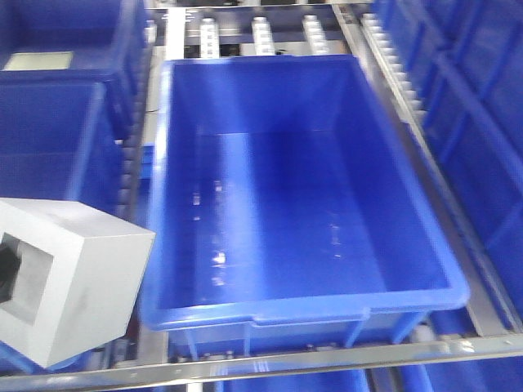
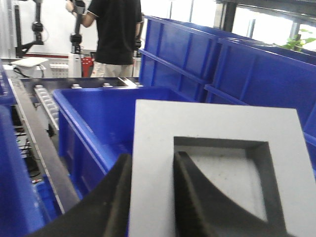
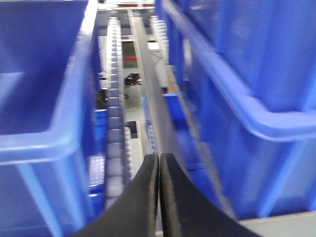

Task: Sort gray base to blue bin
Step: 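Turn and drive up to the large empty blue bin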

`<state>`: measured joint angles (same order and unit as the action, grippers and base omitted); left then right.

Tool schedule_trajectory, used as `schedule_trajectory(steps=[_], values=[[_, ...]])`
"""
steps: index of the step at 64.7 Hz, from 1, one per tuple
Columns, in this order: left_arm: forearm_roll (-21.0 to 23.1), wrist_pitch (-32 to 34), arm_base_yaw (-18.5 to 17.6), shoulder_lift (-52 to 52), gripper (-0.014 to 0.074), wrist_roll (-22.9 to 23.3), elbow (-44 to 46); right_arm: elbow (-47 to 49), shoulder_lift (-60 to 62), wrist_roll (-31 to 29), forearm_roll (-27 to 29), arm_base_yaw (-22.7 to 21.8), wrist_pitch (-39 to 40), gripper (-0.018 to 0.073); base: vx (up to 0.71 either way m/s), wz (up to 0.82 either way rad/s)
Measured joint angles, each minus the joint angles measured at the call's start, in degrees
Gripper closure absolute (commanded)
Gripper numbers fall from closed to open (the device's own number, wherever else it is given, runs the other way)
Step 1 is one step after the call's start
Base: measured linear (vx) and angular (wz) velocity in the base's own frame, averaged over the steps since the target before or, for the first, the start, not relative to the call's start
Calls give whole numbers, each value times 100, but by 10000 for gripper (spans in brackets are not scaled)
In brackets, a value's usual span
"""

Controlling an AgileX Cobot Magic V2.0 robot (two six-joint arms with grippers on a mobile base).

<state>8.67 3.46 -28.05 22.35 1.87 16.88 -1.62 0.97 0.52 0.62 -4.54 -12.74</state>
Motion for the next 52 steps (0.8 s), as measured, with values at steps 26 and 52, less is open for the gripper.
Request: schedule_trajectory(steps=[26,52], values=[[0,0,0,0,450,0,0,0,0,0,0,0,0,564,-5,26],[0,0,0,0,450,0,0,0,0,0,0,0,0,564,-8,31]])
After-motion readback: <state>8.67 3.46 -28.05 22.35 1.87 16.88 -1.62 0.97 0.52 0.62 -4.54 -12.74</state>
